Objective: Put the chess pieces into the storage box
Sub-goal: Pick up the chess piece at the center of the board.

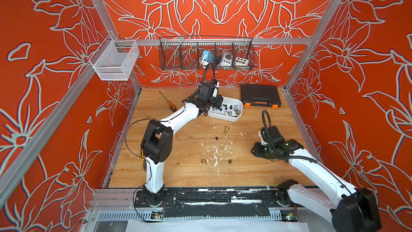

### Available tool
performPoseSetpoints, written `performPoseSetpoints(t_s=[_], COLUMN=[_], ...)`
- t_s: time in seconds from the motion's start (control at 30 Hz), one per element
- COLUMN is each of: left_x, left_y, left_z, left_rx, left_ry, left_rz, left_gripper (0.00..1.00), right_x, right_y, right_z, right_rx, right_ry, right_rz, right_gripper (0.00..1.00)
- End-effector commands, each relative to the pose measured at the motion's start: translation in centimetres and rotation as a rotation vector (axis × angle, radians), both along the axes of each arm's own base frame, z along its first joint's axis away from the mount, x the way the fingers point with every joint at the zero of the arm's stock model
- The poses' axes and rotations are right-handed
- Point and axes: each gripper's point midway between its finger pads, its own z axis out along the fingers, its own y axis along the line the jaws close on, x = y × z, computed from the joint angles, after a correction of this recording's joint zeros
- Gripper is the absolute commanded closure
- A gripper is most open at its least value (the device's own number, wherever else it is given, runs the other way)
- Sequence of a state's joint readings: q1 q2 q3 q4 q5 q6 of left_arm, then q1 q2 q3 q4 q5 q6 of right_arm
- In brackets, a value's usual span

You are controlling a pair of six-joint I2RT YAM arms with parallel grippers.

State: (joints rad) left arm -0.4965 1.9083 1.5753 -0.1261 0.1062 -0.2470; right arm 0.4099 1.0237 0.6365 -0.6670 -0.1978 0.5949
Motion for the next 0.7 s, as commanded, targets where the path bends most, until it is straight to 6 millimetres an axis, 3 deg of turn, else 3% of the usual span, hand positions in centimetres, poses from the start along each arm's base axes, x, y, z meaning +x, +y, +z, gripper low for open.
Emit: performPoseSetpoints(t_s=[0.0, 0.33, 0.67], left_x=[-1.4, -7.7, -12.4], left_y=[0.9, 5.1, 9.8], left_z=[2.7, -0.4, -3.5], left_rx=[-0.018, 0.004, 0.025], left_ry=[-0.076, -0.025, 0.020], left_rz=[-0.004, 0.042, 0.138], left_gripper=[0.63, 0.62, 0.61], right_x=[0.5, 0.5, -0.2], right_y=[1.1, 5.2, 9.1], right_z=[1.2, 1.3, 0.4], right_rx=[0.011, -0.027, -0.063], right_ry=[-0.014, -0.014, 0.014], right_rz=[0.044, 0.159, 0.267], right_gripper=[0.59, 0.59, 0.59])
